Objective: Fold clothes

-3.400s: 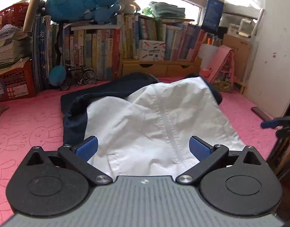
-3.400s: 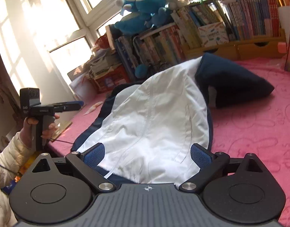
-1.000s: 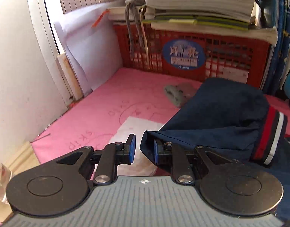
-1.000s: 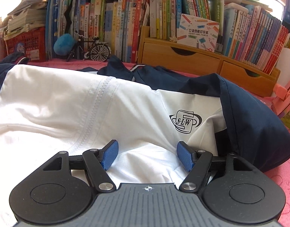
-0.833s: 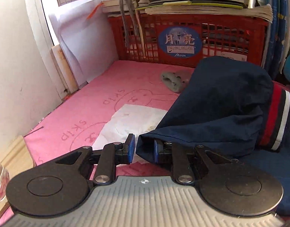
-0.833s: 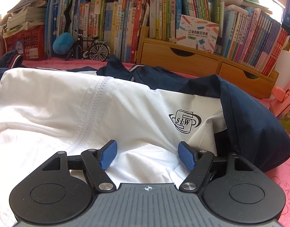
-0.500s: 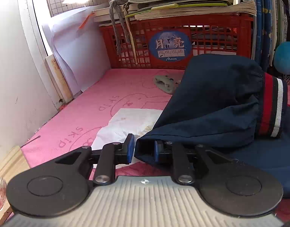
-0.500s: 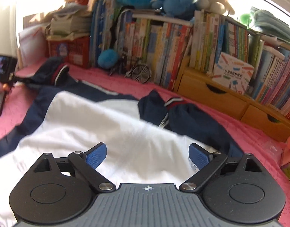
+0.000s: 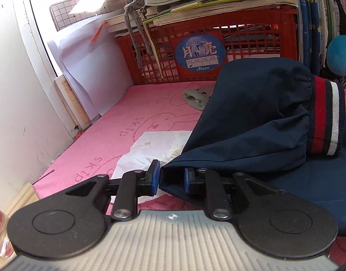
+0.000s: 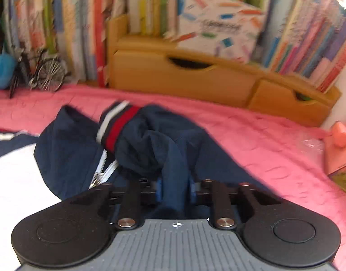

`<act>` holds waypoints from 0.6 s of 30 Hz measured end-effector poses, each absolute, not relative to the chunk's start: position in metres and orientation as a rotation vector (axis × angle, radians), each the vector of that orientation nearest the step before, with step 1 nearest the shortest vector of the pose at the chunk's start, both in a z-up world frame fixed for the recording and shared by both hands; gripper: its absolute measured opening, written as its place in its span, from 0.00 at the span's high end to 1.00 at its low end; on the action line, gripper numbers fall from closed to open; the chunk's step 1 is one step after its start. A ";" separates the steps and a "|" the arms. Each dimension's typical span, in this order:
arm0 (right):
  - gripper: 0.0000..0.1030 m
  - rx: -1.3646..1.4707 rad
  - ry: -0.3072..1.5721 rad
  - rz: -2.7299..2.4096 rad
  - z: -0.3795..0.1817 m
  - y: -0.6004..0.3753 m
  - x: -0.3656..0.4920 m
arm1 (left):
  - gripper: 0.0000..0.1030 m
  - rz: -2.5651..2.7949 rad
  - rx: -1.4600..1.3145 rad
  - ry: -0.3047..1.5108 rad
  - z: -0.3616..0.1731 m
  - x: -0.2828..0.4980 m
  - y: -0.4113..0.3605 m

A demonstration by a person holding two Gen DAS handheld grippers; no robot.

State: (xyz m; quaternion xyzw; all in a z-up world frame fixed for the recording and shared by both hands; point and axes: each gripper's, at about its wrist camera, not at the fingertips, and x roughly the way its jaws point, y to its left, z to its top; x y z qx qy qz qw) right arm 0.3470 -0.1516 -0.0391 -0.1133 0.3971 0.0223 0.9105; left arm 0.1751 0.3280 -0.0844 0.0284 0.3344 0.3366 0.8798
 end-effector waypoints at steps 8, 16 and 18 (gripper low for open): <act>0.93 -0.234 0.556 -0.335 0.046 -0.299 0.304 | 0.80 0.700 0.048 0.694 -0.084 0.175 0.327; 0.89 -0.146 0.799 -0.529 -0.004 -0.450 0.247 | 0.80 0.715 0.091 0.704 -0.085 0.177 0.324; 0.82 -0.117 0.878 -0.514 -0.023 -0.460 0.234 | 0.79 0.715 0.094 0.705 -0.085 0.177 0.324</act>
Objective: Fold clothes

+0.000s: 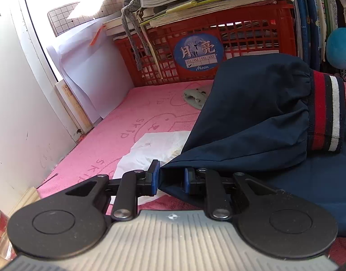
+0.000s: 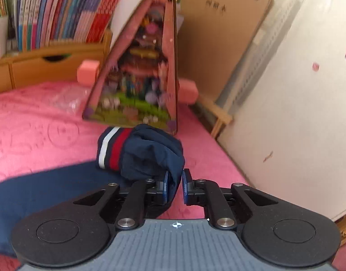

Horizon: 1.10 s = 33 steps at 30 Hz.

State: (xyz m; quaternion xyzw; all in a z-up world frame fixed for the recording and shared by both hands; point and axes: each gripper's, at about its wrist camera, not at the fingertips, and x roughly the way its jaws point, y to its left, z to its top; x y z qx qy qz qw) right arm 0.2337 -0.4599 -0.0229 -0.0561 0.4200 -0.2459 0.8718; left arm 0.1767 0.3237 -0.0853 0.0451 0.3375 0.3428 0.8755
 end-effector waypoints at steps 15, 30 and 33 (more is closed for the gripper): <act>0.21 -0.040 0.738 0.076 0.032 -0.272 0.265 | 0.23 0.609 -0.158 0.648 -0.057 0.126 0.349; 0.76 -0.156 0.943 0.286 -0.059 -0.162 0.359 | 0.11 -0.152 -0.207 0.575 -0.016 0.102 0.222; 0.91 -0.170 0.814 0.276 -0.038 -0.156 0.357 | 0.11 -0.259 -0.174 0.598 -0.026 0.109 0.189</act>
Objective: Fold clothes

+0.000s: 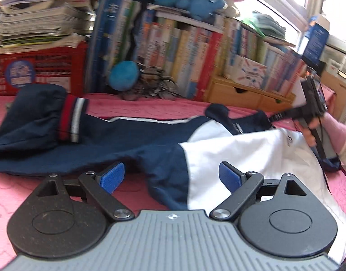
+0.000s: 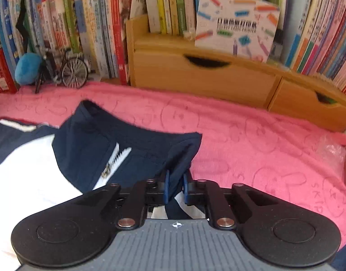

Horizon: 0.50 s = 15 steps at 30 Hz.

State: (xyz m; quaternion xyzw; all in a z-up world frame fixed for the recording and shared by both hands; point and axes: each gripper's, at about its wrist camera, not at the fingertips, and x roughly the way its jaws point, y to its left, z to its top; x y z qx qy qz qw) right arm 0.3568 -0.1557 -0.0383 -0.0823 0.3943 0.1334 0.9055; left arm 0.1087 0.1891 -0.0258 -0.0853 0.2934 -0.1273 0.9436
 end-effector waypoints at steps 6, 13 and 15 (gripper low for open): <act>0.93 -0.073 0.388 0.270 0.025 -0.153 0.364 | 0.11 -0.272 -0.078 0.671 -0.049 0.128 0.159; 0.82 -0.144 0.583 0.060 -0.013 -0.143 0.415 | 0.09 -0.205 0.043 0.718 -0.065 0.129 0.145; 0.76 -0.132 0.623 0.060 -0.020 -0.144 0.409 | 0.10 -0.197 0.026 0.698 -0.059 0.124 0.153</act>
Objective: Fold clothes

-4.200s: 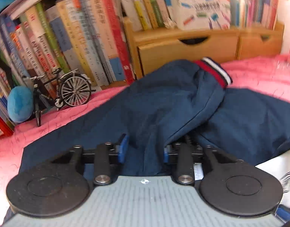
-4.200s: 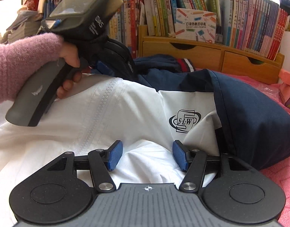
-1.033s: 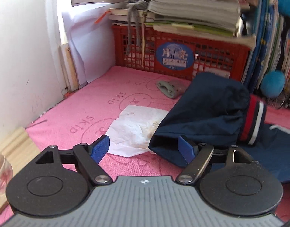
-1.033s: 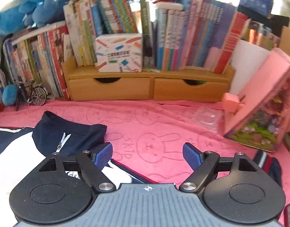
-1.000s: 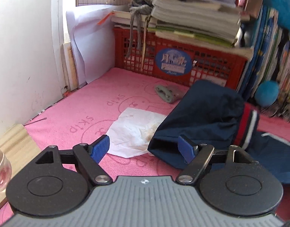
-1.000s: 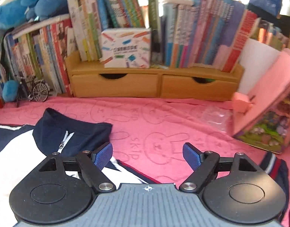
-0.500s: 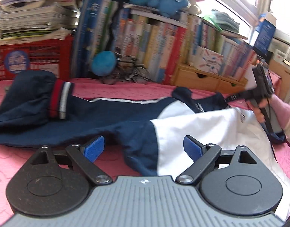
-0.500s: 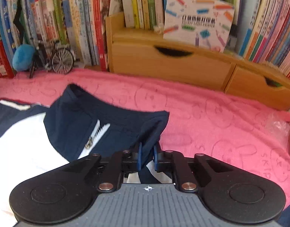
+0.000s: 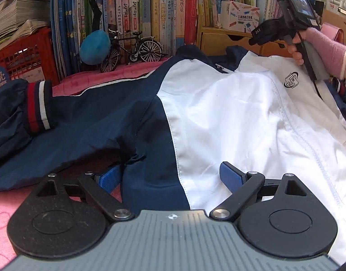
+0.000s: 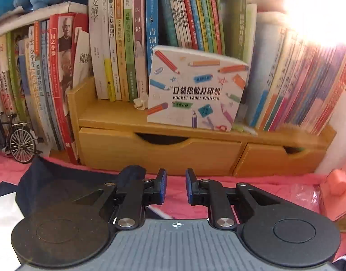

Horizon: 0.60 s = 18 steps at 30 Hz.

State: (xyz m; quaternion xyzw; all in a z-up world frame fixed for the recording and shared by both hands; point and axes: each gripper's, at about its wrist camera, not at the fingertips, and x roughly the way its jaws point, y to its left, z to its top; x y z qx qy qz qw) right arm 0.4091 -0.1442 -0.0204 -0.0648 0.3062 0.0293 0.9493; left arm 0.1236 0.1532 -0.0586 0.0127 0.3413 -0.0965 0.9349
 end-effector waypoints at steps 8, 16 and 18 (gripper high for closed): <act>0.36 -0.107 0.624 0.477 0.001 -0.098 0.301 | 0.04 0.223 0.010 0.554 -0.024 0.135 0.244; 0.36 -0.134 0.723 0.646 -0.035 -0.038 0.234 | 0.21 0.384 0.272 0.733 -0.059 0.202 0.295; 0.35 -0.167 0.712 0.654 -0.042 -0.037 0.223 | 0.23 0.475 0.232 0.748 -0.050 0.201 0.331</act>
